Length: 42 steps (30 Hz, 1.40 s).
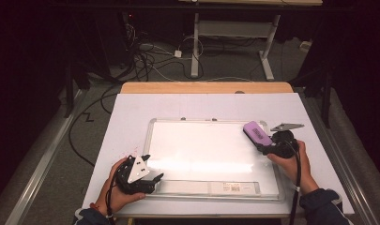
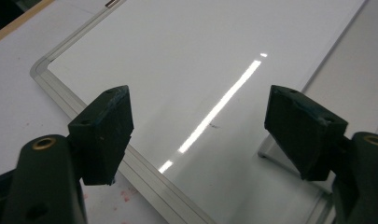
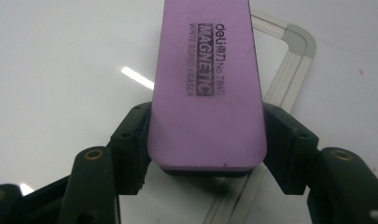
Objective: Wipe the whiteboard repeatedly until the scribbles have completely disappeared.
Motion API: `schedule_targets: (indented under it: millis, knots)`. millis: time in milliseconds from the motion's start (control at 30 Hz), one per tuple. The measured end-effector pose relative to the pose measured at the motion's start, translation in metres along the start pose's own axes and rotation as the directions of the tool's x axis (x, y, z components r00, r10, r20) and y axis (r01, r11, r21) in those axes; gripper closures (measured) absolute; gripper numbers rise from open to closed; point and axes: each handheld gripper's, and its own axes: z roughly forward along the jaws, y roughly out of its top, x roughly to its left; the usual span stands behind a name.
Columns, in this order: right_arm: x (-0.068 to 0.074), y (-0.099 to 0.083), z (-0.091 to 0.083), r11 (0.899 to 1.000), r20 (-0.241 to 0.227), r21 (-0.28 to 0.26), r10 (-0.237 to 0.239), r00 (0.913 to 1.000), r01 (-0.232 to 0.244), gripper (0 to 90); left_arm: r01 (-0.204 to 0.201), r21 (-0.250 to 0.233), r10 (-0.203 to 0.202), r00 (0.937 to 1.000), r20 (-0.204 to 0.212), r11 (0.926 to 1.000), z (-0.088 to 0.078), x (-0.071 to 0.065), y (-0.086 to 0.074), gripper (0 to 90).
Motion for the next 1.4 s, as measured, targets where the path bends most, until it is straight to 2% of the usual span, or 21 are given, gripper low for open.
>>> schedule_targets:
  millis: [133, 233, 300, 400, 433, 500, 567, 667, 767, 867, 933, 1000, 1133, 1167, 1200, 1233, 1267, 1300, 1333, 1400]
  knots:
    - [0.009, 0.004, -0.007, 0.997, 0.019, -0.033, -0.074, 0.9971, 0.074, 41.0, 0.007, -0.011, -0.007, 1.0, 0.002, 0.9999, 0.0, 0.001, 0.004, 22.8]
    - [0.021, 0.008, -0.015, 0.986, 0.026, -0.072, -0.149, 0.9884, 0.151, 41.0, 0.022, -0.017, -0.022, 0.9997, 0.01, 0.9996, 0.001, 0.002, 0.01, 22.8]
    - [0.031, 0.01, -0.021, 0.973, 0.025, -0.109, -0.203, 0.979, 0.204, 41.0, 0.057, -0.031, -0.056, 0.9979, 0.034, 0.9979, 0.004, 0.006, 0.017, 22.8]
    - [0.046, 0.009, -0.027, 0.947, 0.031, -0.148, -0.284, 0.9582, 0.286, 41.0, 0.097, -0.045, -0.094, 0.9939, 0.057, 0.9943, 0.008, 0.011, 0.033, 23.1]
    - [0.054, 0.009, -0.029, 0.931, 0.035, -0.169, -0.324, 0.9455, 0.325, 41.0, 0.108, -0.05, -0.105, 0.9921, 0.07, 0.9928, 0.01, 0.012, 0.038, 23.1]
    - [0.064, 0.009, -0.031, 0.908, 0.03, -0.183, -0.377, 0.9255, 0.376, 41.0, 0.129, -0.051, -0.124, 0.9877, 0.096, 0.9903, 0.015, 0.014, 0.049, 23.1]
    - [0.071, 0.01, -0.032, 0.896, 0.018, -0.202, -0.4, 0.9162, 0.395, 41.0, 0.143, -0.047, -0.137, 0.9852, 0.103, 0.9887, 0.02, 0.015, 0.057, 23.2]
    - [0.082, 0.01, -0.033, 0.874, -0.001, -0.231, -0.44, 0.8979, 0.428, 41.0, 0.163, -0.044, -0.156, 0.9776, 0.142, 0.9856, 0.029, 0.017, 0.073, 23.1]
    - [0.093, 0.01, -0.034, 0.852, 0.005, -0.25, -0.475, 0.8799, 0.461, 41.1, 0.17, -0.049, -0.16, 0.9732, 0.165, 0.9843, 0.037, 0.016, 0.086, 23.2]
    - [0.104, 0.01, -0.036, 0.823, 0.015, -0.271, -0.514, 0.8574, 0.499, 41.1, 0.175, -0.059, -0.16, 0.9665, 0.201, 0.9828, 0.043, 0.014, 0.097, 23.1]
    - [0.112, 0.009, -0.037, 0.801, 0.009, -0.29, -0.545, 0.8385, 0.524, 41.1, 0.18, -0.068, -0.161, 0.9628, 0.217, 0.9814, 0.046, 0.013, 0.103, 23.1]
    - [0.119, 0.008, -0.038, 0.774, 0.022, -0.305, -0.577, 0.8168, 0.555, 41.0, 0.19, -0.07, -0.169, 0.9571, 0.235, 0.9792, 0.049, 0.014, 0.108, 23.0]
    - [0.13, 0.005, -0.038, 0.718, 0.034, -0.333, -0.639, 0.7685, 0.611, 41.1, 0.226, -0.068, -0.198, 0.9387, 0.282, 0.9718, 0.056, 0.019, 0.111, 22.3]
    - [0.131, 0.004, -0.038, 0.706, 0.037, -0.34, -0.65, 0.7592, 0.621, 41.1, 0.23, -0.063, -0.202, 0.9349, 0.292, 0.9713, 0.057, 0.02, 0.111, 22.3]
    - [0.133, 0.003, -0.037, 0.693, 0.047, -0.347, -0.66, 0.7501, 0.632, 41.1, 0.231, -0.059, -0.204, 0.9335, 0.295, 0.9711, 0.059, 0.02, 0.112, 22.3]
    - [0.135, 0.002, -0.037, 0.682, 0.05, -0.347, -0.672, 0.7387, 0.644, 41.1, 0.233, -0.055, -0.206, 0.9297, 0.305, 0.9709, 0.06, 0.02, 0.113, 22.3]
    - [0.137, 0.001, -0.037, 0.672, 0.055, -0.352, -0.679, 0.7316, 0.651, 41.1, 0.234, -0.05, -0.207, 0.926, 0.316, 0.9708, 0.061, 0.02, 0.113, 22.1]
    - [0.138, 0.001, -0.037, 0.658, 0.063, -0.355, -0.692, 0.7193, 0.664, 41.1, 0.234, -0.046, -0.207, 0.9247, 0.319, 0.9712, 0.063, 0.02, 0.114, 21.6]
    - [0.14, 0.001, -0.036, 0.652, 0.069, -0.352, -0.698, 0.7129, 0.672, 41.1, 0.228, -0.044, -0.202, 0.9239, 0.325, 0.9727, 0.064, 0.019, 0.114, 21.6]
    - [0.142, -0.001, -0.036, 0.637, 0.072, -0.356, -0.711, 0.6999, 0.684, 41.1, 0.234, -0.037, -0.206, 0.9134, 0.351, 0.9716, 0.066, 0.019, 0.115, 21.2]
